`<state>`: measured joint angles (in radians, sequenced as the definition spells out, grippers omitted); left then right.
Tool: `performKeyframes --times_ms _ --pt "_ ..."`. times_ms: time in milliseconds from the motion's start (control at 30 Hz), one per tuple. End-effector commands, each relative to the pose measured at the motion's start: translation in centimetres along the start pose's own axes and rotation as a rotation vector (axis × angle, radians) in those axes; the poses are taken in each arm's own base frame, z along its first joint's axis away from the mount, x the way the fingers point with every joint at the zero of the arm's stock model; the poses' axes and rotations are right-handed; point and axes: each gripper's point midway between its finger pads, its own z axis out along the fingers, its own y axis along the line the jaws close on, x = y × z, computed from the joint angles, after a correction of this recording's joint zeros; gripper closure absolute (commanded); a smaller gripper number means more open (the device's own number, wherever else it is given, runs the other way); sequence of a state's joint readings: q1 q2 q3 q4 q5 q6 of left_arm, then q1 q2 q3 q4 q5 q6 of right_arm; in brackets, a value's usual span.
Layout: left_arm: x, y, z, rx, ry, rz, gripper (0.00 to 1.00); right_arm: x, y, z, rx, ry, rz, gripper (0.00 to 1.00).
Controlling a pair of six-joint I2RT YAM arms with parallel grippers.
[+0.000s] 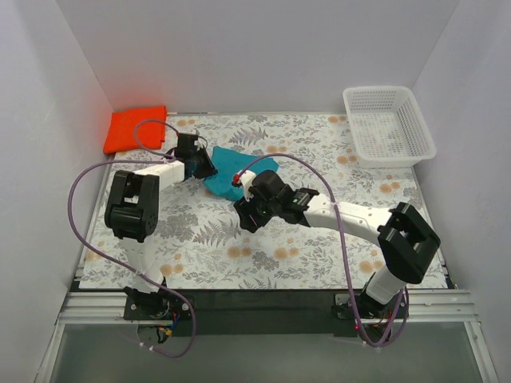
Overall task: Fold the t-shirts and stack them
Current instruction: Neatly place the folded tshirt to the corner
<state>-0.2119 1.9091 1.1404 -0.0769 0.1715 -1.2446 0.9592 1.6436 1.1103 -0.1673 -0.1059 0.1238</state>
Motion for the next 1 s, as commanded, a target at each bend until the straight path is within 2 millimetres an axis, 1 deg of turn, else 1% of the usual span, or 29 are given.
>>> performKeyframes --times_ms 0,33,67,100,133,167,200,233,267,300,333,367,400,433,500,533,567,600,633,667,733,800,867,900,933,967 --pt "-3.6 3.2 0.4 -0.158 -0.026 0.215 1.00 0.5 -0.1 -1.9 0.014 -0.011 -0.006 0.38" --pt "-4.6 3.3 0.8 -0.163 -0.038 0.233 1.00 1.2 -0.2 -2.3 0.016 -0.001 -0.004 0.38" --pt "-4.8 4.4 1.7 -0.196 -0.029 0.244 1.00 1.8 -0.4 -2.5 0.025 0.015 -0.001 0.38" --pt "-7.4 4.0 1.9 -0.214 -0.083 0.271 1.00 2.1 -0.4 -2.8 0.028 0.019 0.002 0.38" --pt "-8.1 4.4 2.4 -0.229 -0.088 0.317 1.00 2.7 -0.4 -3.1 0.030 0.030 0.003 0.37" --pt "-8.3 5.9 3.4 -0.285 -0.078 0.339 1.00 3.1 -0.4 -3.3 0.031 0.036 0.006 0.37" --pt "-10.7 5.0 3.5 -0.287 -0.125 0.360 1.00 3.6 -0.4 -3.4 0.031 0.045 0.012 0.37" --pt "-11.3 5.3 3.9 -0.305 -0.119 0.410 1.00 3.7 -0.4 -3.6 0.031 0.046 0.014 0.37" --pt "-11.4 6.4 4.7 -0.344 -0.100 0.426 1.00 4.9 -0.5 -3.5 0.028 0.074 0.023 0.37" --pt "-13.4 5.6 4.8 -0.351 -0.141 0.443 1.00 5.5 -0.3 -3.4 0.020 0.090 0.038 0.36" --pt "-13.7 6.1 5.6 -0.366 -0.133 0.487 1.00 6.1 0.0 -3.2 0.000 0.109 0.053 0.35" --pt "-14.3 6.2 5.9 -0.374 -0.139 0.506 1.00 7.0 0.2 -3.2 -0.012 0.135 0.066 0.34" --pt "-15.4 6.5 5.8 -0.409 -0.161 0.528 1.00 7.6 0.4 -3.1 -0.020 0.157 0.080 0.32" --pt "-16.7 6.5 6.3 -0.425 -0.186 0.544 1.00 8.1 0.5 -3.2 -0.024 0.174 0.099 0.27" --pt "-18.3 7.3 6.2 -0.481 -0.210 0.594 1.00 8.4 0.5 -3.3 -0.018 0.188 0.115 0.24" --pt "-19.7 7.1 5.9 -0.494 -0.241 0.604 1.00 8.3 0.4 -3.5 -0.006 0.185 0.131 0.22" --pt "-20.2 7.9 6.2 -0.509 -0.243 0.612 1.00 8.3 0.2 -3.6 0.015 0.182 0.140 0.21" --pt "-20.7 8.2 6.2 -0.519 -0.245 0.631 1.00 8.2 0.1 -3.7 0.022 0.183 0.146 0.19" --pt "-21.1 9.2 6.4 -0.545 -0.247 0.631 1.00 8.1 -0.1 -3.7 0.033 0.182 0.154 0.11" --pt "-22.3 9.0 6.0 -0.549 -0.273 0.630 1.00 8.1 -0.1 -3.8 0.036 0.183 0.166 0.07" --pt "-23.2 9.4 5.6 -0.568 -0.282 0.649 1.00 8.3 0.0 -3.8 0.040 0.204 0.178 0.02" --pt "-24.6 9.2 5.0 -0.581 -0.308 0.676 1.00 8.4 0.0 -3.8 0.045 0.217 0.187 0.02" --pt "-25.3 9.9 4.7 -0.620 -0.318 0.686 1.00 8.6 0.0 -3.9 0.047 0.238 0.196 0.02" --pt "-26.4 9.8 4.1 -0.635 -0.337 0.704 1.00 8.6 0.1 -3.9 0.048 0.243 0.201 0.02" --pt "-26.8 10.6 3.9 -0.654 -0.338 0.707 1.00 8.4 0.1 -4.0 0.047 0.243 0.203 0.02" --pt "-27.5 10.8 3.4 -0.673 -0.351 0.710 1.00 8.4 0.2 -4.1 0.048 0.247 0.207 0.02"
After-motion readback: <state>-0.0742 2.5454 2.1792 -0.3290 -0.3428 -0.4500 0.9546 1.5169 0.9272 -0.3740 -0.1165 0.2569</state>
